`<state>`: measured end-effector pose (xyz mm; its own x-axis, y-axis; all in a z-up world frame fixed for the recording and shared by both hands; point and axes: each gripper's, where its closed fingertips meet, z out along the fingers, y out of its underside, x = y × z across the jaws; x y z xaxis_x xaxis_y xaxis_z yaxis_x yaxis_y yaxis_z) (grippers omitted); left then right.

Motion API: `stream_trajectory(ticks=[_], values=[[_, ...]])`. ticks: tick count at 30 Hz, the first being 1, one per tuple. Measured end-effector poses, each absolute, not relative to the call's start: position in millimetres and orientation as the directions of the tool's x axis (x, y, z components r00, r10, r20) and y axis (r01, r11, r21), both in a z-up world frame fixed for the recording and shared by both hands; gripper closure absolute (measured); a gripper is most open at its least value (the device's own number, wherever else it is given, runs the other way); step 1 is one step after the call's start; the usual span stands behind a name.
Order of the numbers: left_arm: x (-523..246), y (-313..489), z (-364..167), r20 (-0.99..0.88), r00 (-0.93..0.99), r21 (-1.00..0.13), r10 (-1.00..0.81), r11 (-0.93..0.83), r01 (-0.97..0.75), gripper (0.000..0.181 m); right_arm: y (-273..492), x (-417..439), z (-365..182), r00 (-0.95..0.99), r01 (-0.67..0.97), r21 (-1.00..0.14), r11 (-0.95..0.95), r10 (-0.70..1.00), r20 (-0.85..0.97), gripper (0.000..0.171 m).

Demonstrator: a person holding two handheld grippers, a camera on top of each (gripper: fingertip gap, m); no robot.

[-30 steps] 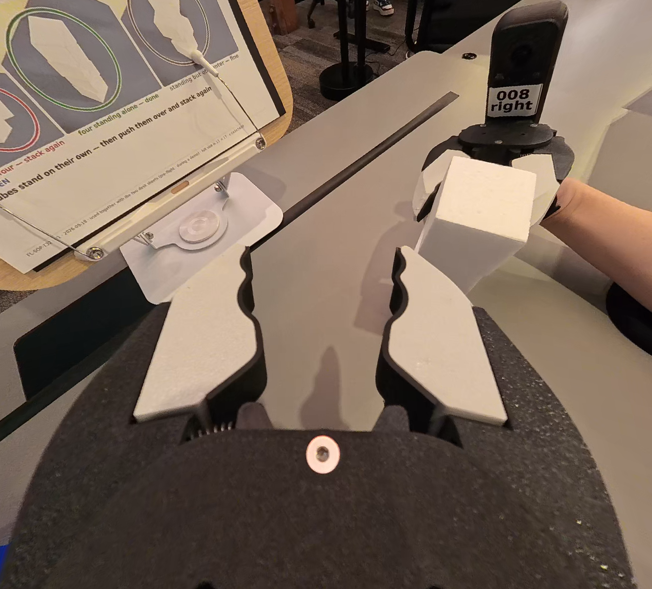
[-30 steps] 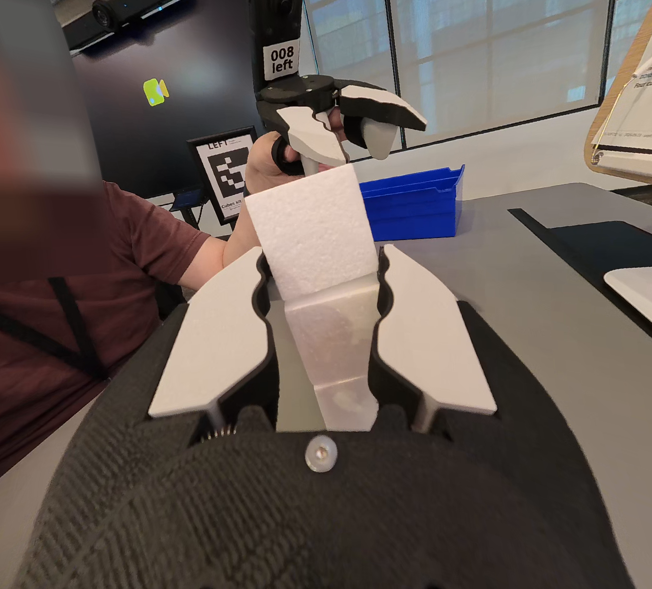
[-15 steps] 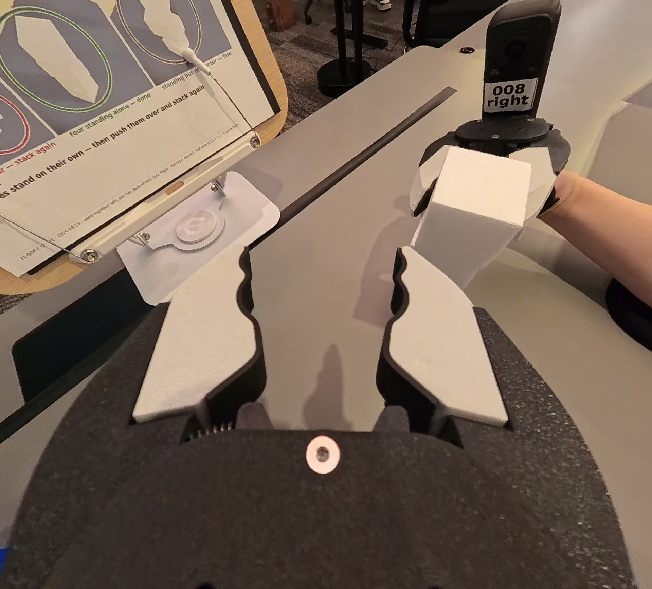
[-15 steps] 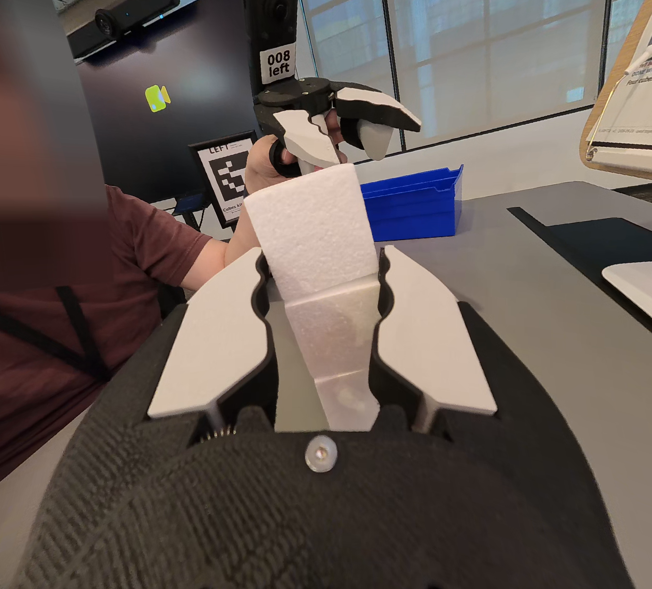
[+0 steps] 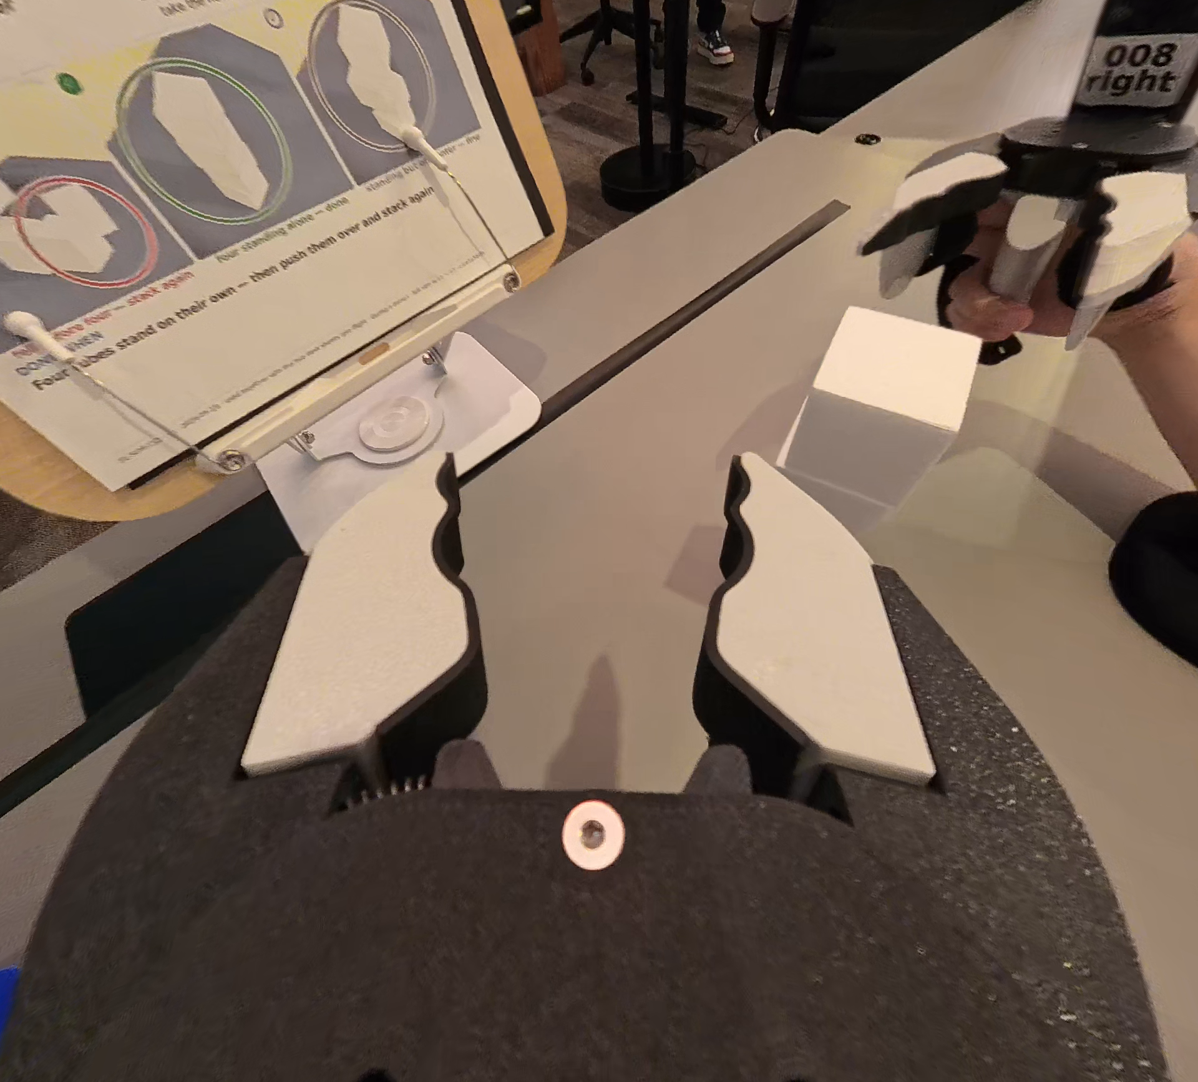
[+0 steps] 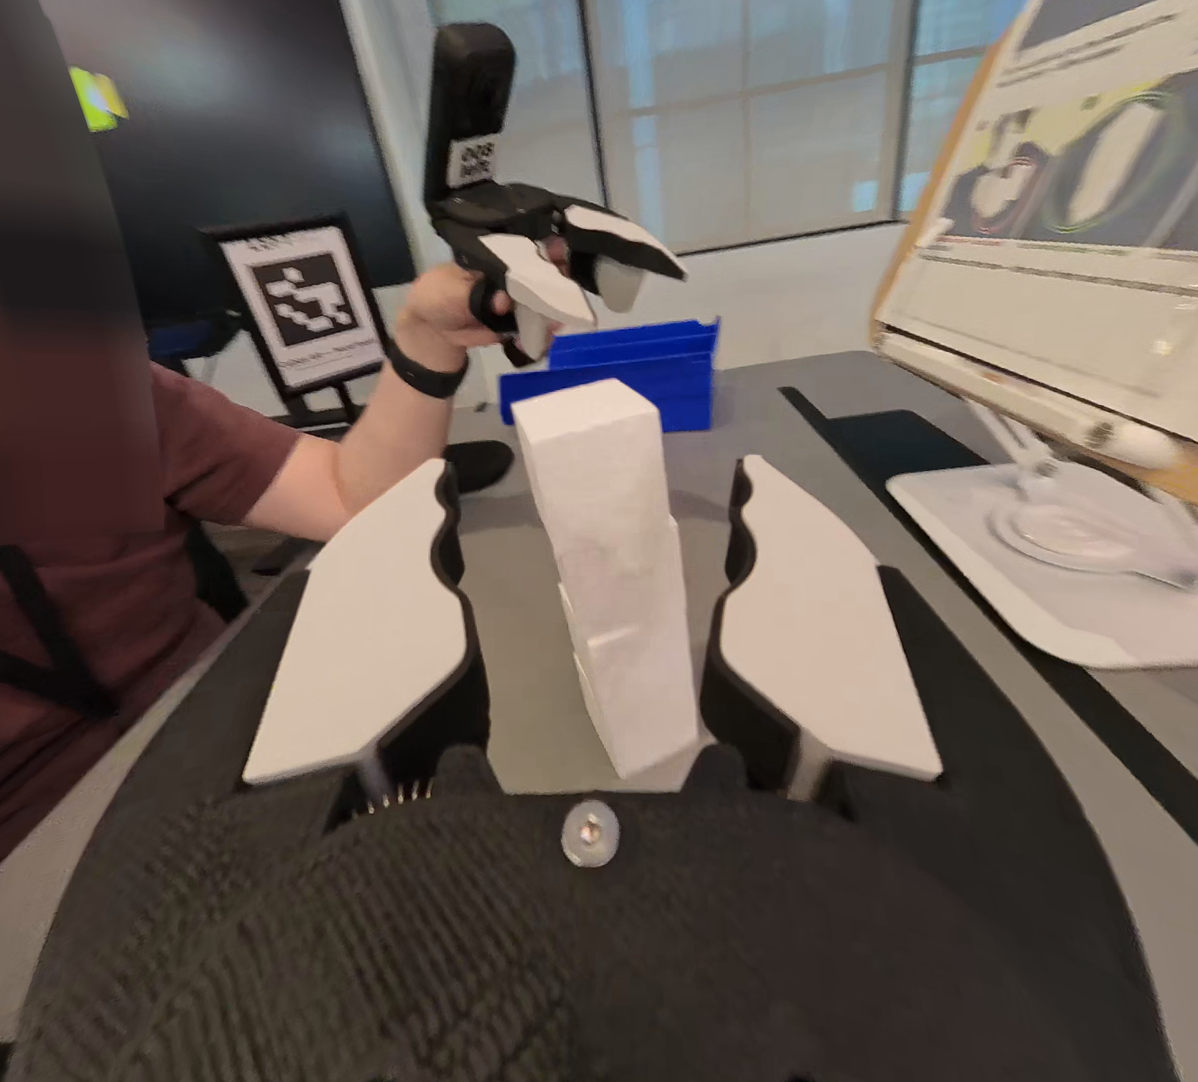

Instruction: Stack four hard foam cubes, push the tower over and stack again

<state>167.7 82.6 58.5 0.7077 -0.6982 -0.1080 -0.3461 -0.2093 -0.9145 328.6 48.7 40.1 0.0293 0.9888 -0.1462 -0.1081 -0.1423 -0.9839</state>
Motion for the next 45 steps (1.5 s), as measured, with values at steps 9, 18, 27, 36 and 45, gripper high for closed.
stream_trajectory(ticks=[9,18,27,36,45], values=[[118.3,83.7,90.0,-0.108,0.781,-0.948,-0.615,-0.174,-0.268,0.104,81.3,370.0,-42.1,0.421,0.308,-0.821,-0.481,0.843,-0.336,0.171],[66.3,80.0,116.3,-0.107,0.861,-0.971,-0.497,-0.133,-0.198,0.105,83.7,385.6,-136.4,0.822,0.405,-0.268,-0.874,0.477,-0.311,0.170],[69.8,80.2,113.9,-0.122,0.858,-0.966,-0.498,-0.138,-0.217,0.105,48.4,296.4,-113.4,0.735,0.545,-0.265,-0.796,0.605,-0.306,0.170],[76.7,78.4,111.8,-0.154,0.851,-0.958,-0.502,-0.136,-0.253,0.105,28.1,265.9,-80.9,0.668,0.678,-0.343,-0.650,0.740,-0.080,0.170],[72.1,72.0,117.8,-0.172,0.848,-0.958,-0.502,-0.114,-0.262,0.105,43.9,267.2,-33.7,0.608,0.666,-0.559,-0.494,0.793,0.023,0.170]])
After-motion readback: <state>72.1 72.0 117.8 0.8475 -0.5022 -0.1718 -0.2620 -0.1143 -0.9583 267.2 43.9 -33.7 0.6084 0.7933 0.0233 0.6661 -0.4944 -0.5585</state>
